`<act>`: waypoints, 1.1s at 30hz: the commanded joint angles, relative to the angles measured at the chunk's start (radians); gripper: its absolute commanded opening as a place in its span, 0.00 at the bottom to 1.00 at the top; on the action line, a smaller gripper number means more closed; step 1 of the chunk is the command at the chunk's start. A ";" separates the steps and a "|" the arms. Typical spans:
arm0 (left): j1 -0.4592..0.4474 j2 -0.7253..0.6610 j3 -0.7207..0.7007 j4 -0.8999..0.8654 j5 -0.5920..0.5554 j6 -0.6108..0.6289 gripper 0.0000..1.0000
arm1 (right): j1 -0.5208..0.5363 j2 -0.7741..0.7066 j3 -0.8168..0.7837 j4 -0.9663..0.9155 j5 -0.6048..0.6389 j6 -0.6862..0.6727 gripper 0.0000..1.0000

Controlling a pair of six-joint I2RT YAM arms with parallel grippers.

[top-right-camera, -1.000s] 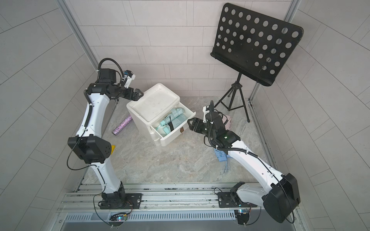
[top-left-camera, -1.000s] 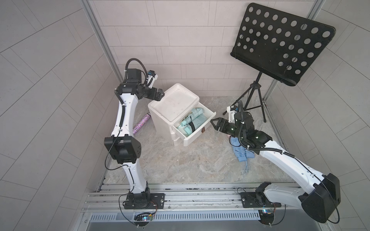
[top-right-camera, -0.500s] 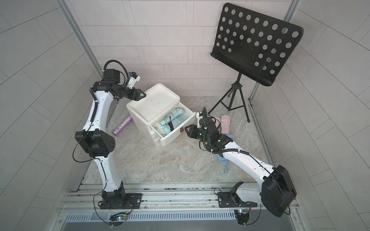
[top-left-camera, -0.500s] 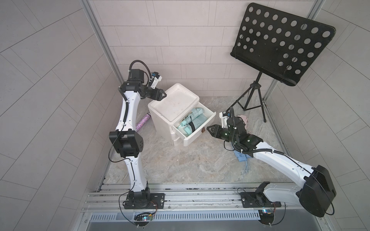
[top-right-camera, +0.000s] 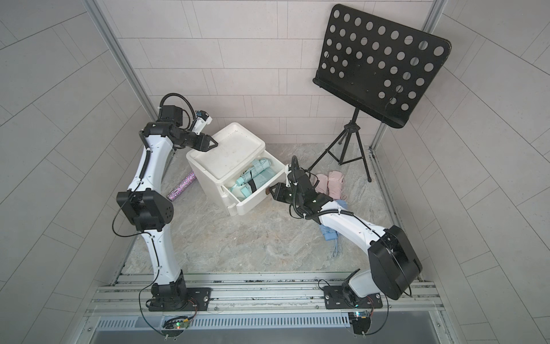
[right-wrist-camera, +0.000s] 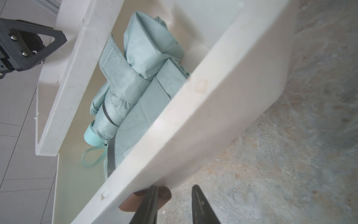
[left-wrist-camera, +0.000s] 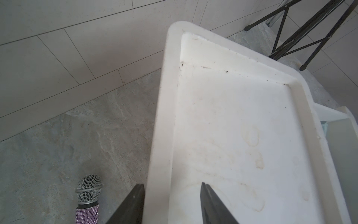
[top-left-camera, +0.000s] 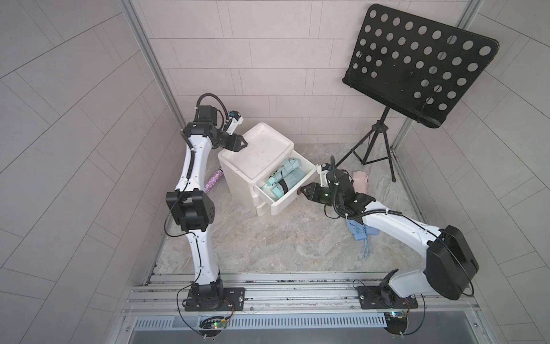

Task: Place the umbrella in the drawer by color
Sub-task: Close the drawer in the storage box.

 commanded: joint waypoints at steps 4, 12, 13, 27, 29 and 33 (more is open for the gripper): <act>-0.044 0.002 -0.003 -0.054 0.075 0.034 0.42 | 0.007 0.073 0.118 0.071 -0.024 -0.005 0.32; -0.059 0.001 -0.018 -0.059 0.080 0.061 0.28 | 0.005 0.076 0.163 0.047 -0.002 -0.036 0.32; -0.059 0.001 -0.018 -0.059 0.086 0.062 0.28 | 0.003 0.077 0.169 0.042 0.001 -0.044 0.32; -0.060 0.005 -0.017 -0.063 0.115 0.059 0.24 | -0.092 0.085 0.228 -0.033 0.037 -0.097 0.32; -0.060 0.005 -0.015 -0.064 0.115 0.057 0.23 | -0.107 0.088 0.234 -0.045 0.036 -0.102 0.32; -0.060 0.008 -0.015 -0.062 0.112 0.057 0.22 | -0.130 0.081 0.222 -0.064 0.036 -0.105 0.32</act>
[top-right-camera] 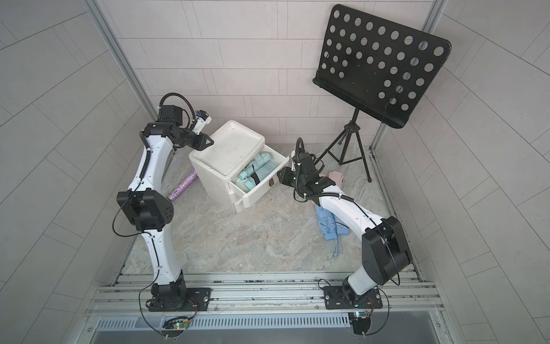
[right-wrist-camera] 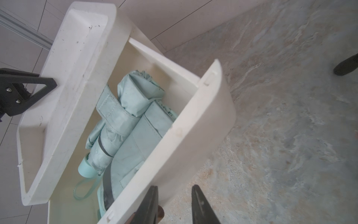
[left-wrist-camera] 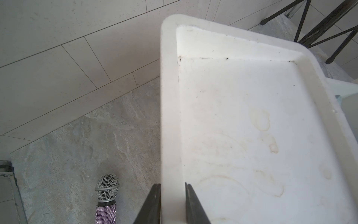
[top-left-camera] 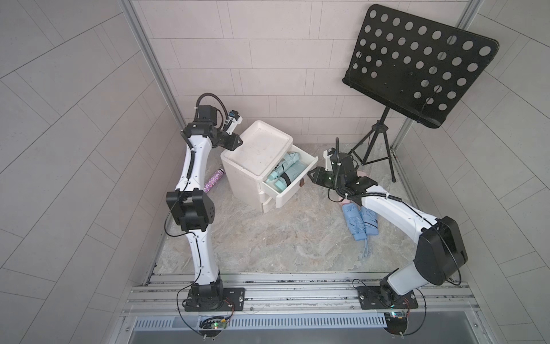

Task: Place the umbrella in the drawer by color
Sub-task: Close the drawer in the storage box.

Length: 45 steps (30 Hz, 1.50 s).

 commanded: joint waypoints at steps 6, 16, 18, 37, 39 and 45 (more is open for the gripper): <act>-0.058 0.008 -0.011 -0.093 0.173 0.018 0.22 | -0.030 -0.031 -0.027 0.076 0.007 -0.012 0.32; -0.061 0.009 -0.010 -0.091 0.195 0.017 0.22 | -0.053 0.027 0.022 0.103 -0.017 -0.017 0.32; -0.063 0.008 -0.009 -0.091 0.195 0.018 0.22 | -0.052 0.055 0.068 0.088 -0.032 -0.020 0.32; -0.077 0.005 -0.029 -0.096 0.187 0.026 0.22 | 0.032 0.183 0.232 0.072 -0.044 -0.007 0.31; -0.078 0.005 -0.029 -0.096 0.191 0.023 0.22 | 0.039 0.185 0.227 0.074 -0.040 -0.001 0.30; -0.078 0.002 -0.039 -0.096 0.189 0.025 0.21 | 0.039 0.112 0.134 0.139 -0.023 0.019 0.31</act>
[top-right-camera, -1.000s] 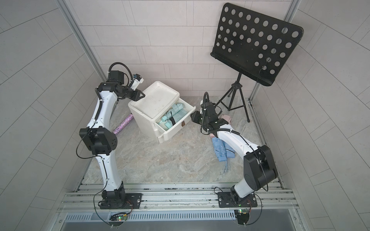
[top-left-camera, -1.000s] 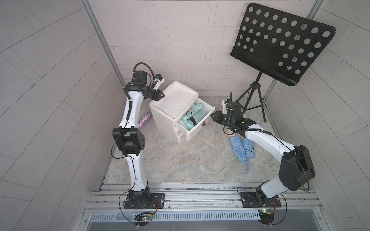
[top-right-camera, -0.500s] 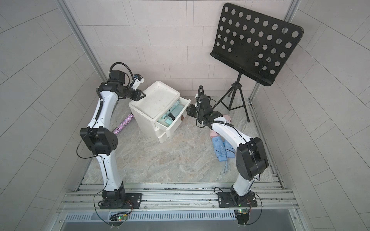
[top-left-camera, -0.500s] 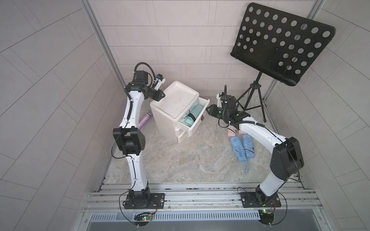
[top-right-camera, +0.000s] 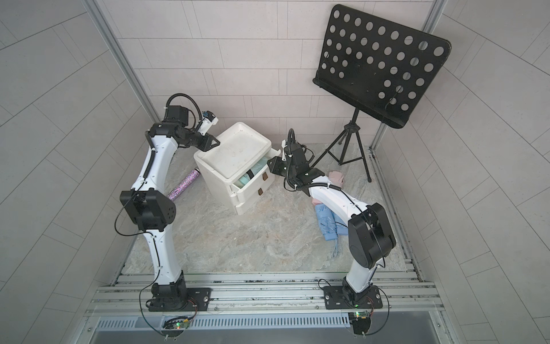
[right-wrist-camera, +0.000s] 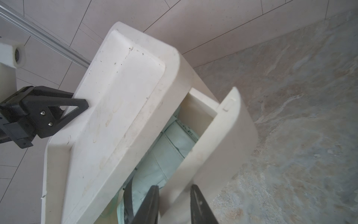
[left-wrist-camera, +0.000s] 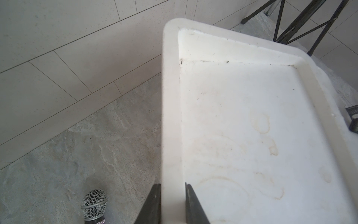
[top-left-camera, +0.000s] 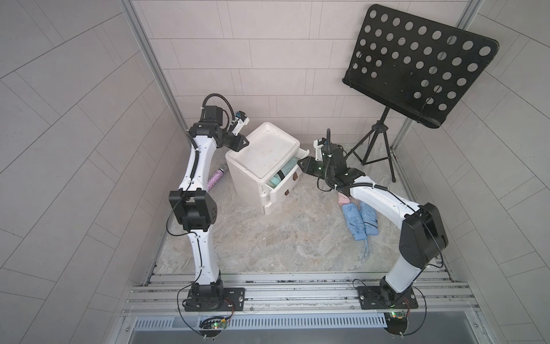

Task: Place the umbrella in the drawer by color
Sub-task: Close the drawer in the storage box.

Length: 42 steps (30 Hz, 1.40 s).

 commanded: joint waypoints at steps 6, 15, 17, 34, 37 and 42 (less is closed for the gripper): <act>-0.038 -0.005 -0.041 -0.103 0.140 0.002 0.21 | 0.008 -0.168 -0.131 0.034 0.026 0.010 0.40; -0.039 -0.002 -0.047 -0.100 0.153 -0.002 0.21 | 0.009 -0.268 -0.308 0.085 0.028 0.040 0.37; -0.039 -0.002 -0.048 -0.100 0.156 -0.005 0.21 | 0.012 -0.259 -0.320 0.105 0.020 0.051 0.35; -0.043 -0.016 -0.062 -0.099 0.160 -0.004 0.20 | 0.099 -0.032 -0.117 0.150 -0.011 0.080 0.33; -0.043 -0.020 -0.065 -0.100 0.159 -0.003 0.20 | 0.107 0.013 -0.067 0.150 -0.022 0.087 0.33; -0.043 -0.029 -0.076 -0.100 0.154 0.000 0.20 | 0.112 0.070 -0.012 0.157 -0.041 0.103 0.35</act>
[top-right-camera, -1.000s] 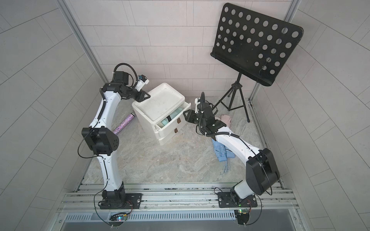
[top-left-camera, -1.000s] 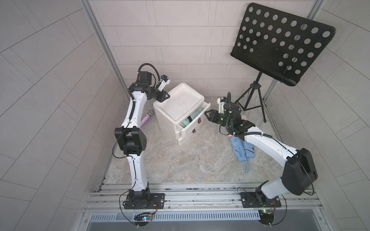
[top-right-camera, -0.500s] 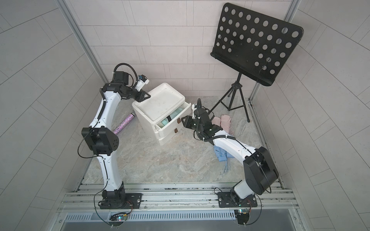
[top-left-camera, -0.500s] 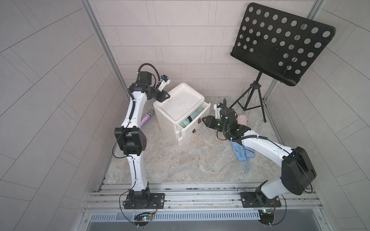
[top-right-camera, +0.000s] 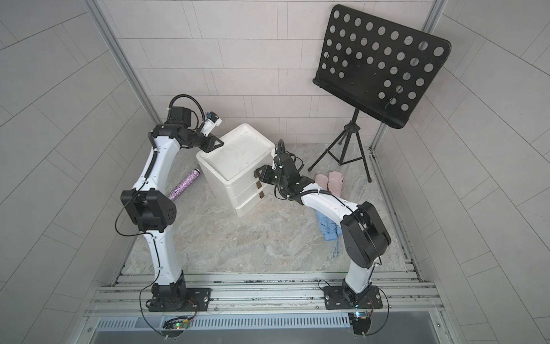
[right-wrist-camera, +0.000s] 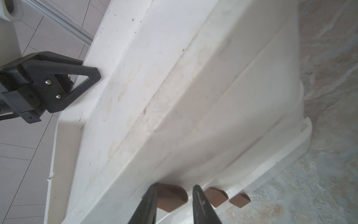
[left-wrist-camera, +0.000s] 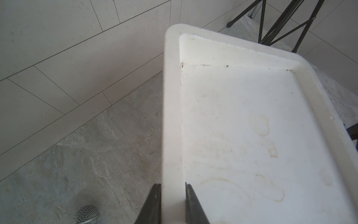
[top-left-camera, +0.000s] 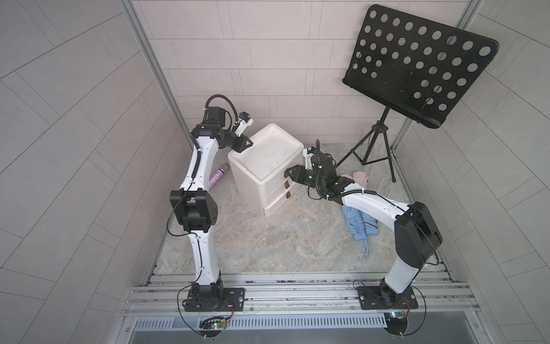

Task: Place the umbrella in the drawer by color
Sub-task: Close the drawer in the storage box, then open the drawer in the storage box.

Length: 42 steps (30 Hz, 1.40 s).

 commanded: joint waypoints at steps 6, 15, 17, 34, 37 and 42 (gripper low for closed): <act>-0.029 -0.017 -0.033 -0.135 0.096 -0.030 0.20 | 0.013 -0.040 -0.037 0.062 -0.007 0.026 0.43; -0.018 -0.021 -0.029 -0.120 0.083 -0.045 0.22 | -0.040 -0.186 -0.299 0.206 -0.001 0.096 0.58; -0.018 -0.021 -0.029 -0.123 0.084 -0.045 0.22 | -0.057 -0.184 -0.356 0.285 -0.026 0.129 0.61; -0.017 -0.023 -0.035 -0.126 0.076 -0.042 0.21 | -0.084 0.128 -0.466 0.965 -0.189 0.423 0.57; -0.017 -0.023 -0.036 -0.126 0.074 -0.040 0.21 | -0.071 0.177 -0.456 1.014 -0.192 0.450 0.57; -0.016 -0.024 -0.038 -0.129 0.073 -0.035 0.21 | -0.053 0.257 -0.432 1.110 -0.192 0.505 0.54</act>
